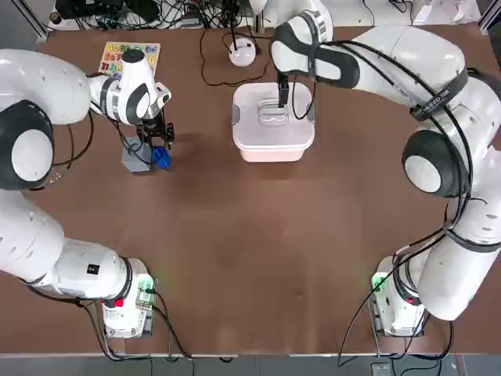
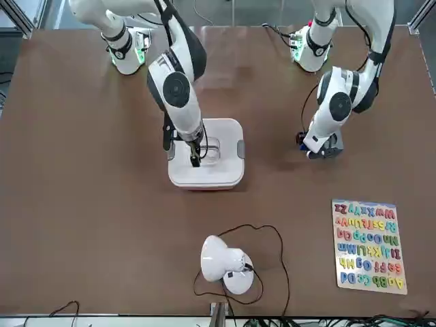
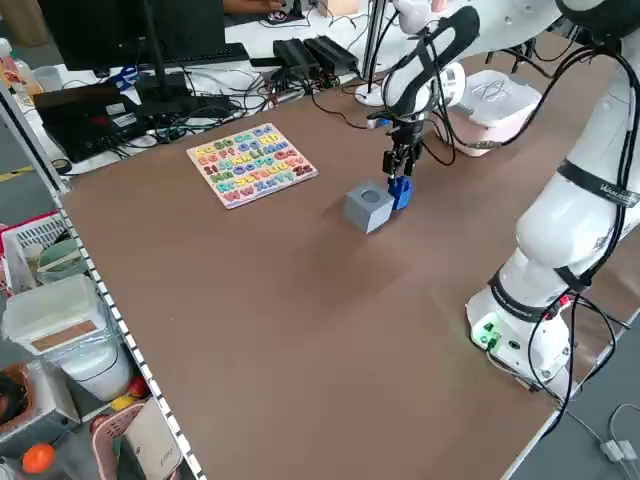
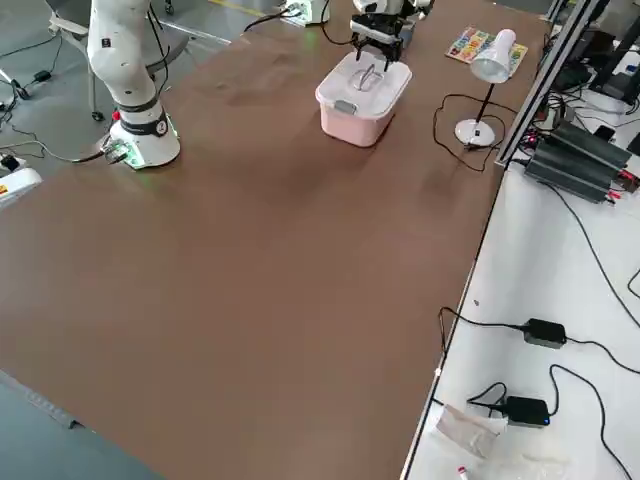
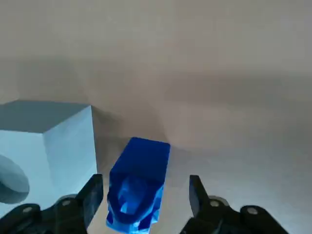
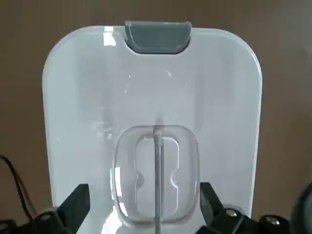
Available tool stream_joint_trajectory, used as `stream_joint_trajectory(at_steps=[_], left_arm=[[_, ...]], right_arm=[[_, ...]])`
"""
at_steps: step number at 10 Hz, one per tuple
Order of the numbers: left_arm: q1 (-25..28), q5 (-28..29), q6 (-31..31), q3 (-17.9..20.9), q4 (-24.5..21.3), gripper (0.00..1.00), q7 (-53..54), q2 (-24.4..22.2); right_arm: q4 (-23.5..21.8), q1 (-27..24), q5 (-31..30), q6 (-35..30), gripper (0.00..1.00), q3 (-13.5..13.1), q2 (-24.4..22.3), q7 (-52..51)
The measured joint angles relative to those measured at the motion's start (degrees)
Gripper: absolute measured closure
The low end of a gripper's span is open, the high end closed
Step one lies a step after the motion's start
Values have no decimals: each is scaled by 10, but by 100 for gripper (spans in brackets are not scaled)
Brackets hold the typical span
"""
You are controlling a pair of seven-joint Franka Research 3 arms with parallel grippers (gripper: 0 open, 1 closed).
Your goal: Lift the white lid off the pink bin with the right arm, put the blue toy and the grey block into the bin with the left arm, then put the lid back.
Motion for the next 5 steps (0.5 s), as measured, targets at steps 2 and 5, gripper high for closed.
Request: stream_joint_trajectory(at_steps=[2, 5], left_arm=[[1, 1, 1, 0, -1, 23, 0, 12], [1, 2, 2, 0, -1, 49, 0, 22]], right_arm=[[-18, 11, 0, 18, 1, 0, 1, 1], [-36, 15, 0, 34, 12, 0, 1, 2]])
